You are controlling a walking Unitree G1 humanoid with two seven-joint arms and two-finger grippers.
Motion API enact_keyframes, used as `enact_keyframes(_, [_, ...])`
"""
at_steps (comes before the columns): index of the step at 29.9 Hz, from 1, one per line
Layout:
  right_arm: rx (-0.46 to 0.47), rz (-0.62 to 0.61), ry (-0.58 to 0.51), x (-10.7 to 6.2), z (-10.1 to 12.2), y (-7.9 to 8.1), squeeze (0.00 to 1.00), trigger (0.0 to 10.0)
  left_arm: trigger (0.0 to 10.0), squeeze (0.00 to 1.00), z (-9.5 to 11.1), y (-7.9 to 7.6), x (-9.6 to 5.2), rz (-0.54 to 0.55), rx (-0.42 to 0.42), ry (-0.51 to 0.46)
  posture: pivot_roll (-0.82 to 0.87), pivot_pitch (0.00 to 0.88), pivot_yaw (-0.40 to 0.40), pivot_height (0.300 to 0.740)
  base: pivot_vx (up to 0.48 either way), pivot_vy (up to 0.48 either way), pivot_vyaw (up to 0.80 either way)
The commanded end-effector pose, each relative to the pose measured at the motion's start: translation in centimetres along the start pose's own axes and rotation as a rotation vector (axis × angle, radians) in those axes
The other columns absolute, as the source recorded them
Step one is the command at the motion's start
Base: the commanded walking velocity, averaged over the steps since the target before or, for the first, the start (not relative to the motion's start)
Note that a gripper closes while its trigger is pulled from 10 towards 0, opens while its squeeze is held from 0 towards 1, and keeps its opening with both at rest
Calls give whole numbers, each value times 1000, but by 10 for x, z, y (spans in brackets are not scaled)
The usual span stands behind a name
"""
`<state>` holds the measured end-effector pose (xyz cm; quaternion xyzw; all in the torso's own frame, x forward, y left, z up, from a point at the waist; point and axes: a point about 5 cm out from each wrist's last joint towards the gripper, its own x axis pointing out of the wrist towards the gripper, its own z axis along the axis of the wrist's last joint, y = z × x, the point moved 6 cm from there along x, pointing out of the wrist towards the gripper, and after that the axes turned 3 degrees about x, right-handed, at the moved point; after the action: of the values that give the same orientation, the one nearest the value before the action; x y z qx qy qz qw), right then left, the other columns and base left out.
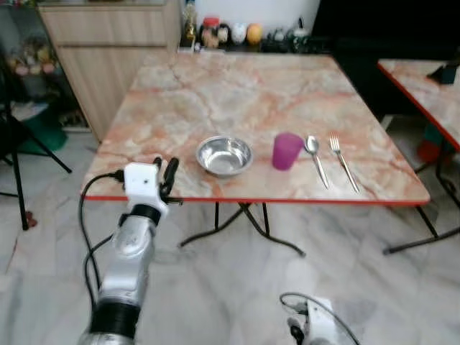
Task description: Setting the table
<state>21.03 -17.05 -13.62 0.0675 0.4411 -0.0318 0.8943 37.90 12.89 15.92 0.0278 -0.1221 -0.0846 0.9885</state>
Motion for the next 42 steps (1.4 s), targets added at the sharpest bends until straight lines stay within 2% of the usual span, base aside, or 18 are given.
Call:
enact_keyframes(1, [9, 10, -7, 1, 3, 4, 0, 10000, 10000, 0, 4, 9, 1, 17, 22, -6, 123, 0, -61, 740, 270, 0, 0])
enact_keyframes(29, [15, 15, -1, 1, 2, 5, 0, 10000, 10000, 0, 2, 7, 1, 4, 28, 5, 123, 0, -61, 740, 268, 0, 0])
enact_keyframes(35, [14, 17, 1, 1, 1, 6, 0, 10000, 10000, 0, -1, 4, 0, -13, 8, 17, 124, 0, -60, 740, 0, 0, 0])
enact_keyframes(42, [14, 19, 3, 1, 1, 6, 0, 10000, 10000, 0, -10, 0, -1, -40, -13, 76, 124, 0, -57, 740, 0, 0, 0])
